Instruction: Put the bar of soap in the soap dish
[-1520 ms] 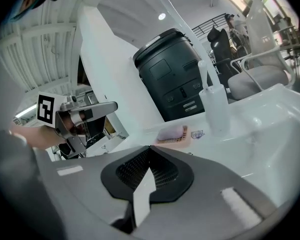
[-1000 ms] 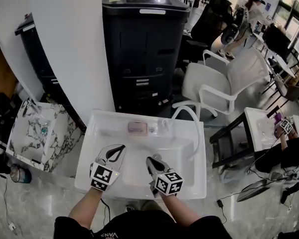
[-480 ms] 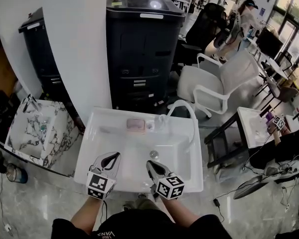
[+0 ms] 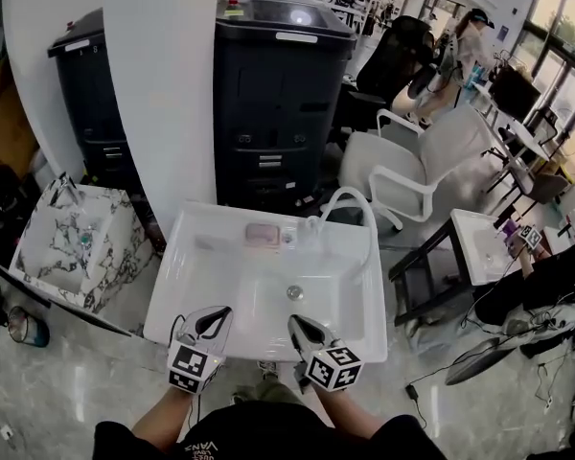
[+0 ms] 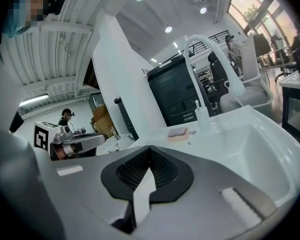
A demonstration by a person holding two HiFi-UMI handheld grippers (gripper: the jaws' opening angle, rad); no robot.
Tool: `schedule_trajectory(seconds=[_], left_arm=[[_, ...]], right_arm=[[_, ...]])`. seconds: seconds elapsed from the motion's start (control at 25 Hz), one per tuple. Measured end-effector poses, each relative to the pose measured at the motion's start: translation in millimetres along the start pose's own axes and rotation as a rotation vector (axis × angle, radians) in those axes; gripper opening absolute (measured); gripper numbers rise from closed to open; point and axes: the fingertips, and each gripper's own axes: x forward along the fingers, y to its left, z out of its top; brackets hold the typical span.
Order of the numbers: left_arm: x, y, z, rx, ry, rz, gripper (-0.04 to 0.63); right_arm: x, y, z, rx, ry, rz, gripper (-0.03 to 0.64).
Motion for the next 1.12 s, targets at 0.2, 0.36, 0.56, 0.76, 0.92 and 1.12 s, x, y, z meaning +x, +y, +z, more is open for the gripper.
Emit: schedule_trajectory(seconds=[0.2,0.36,0.56,0.76,0.92,1.12], left_arm=[[-21,-11,-18,-0.041,0.019,-0.005,0.052],[-35,-16,-29,-0.074,0.023,0.010,0.052],[-50,-17,-42,-0.115,0.030,0.034,0.052],[-59,-16,-47,-0.154,0.024,0.056,0.052],[-63,-15,-53,-0.177,0.025,0.072,0.052],[-66,-14,-58,-0.197,0.025,0.081,0.052]], right_arm=[[-15,6,-6,-0.016,-0.002,-0.018,-0.005],[-23,11,-11,-0.009,0.002,-0.021,-0.005],[-32,15,-10,-0.025,0.000,-0.025,-0.005],[-39,16,-5,-0.044,-0.008,-0.051,-0.005],[-40,17,-5,-0.051,-0.005,-0.051,-0.005],[-38,20,-5,-0.048,-0.012,-0.044,-0.005]])
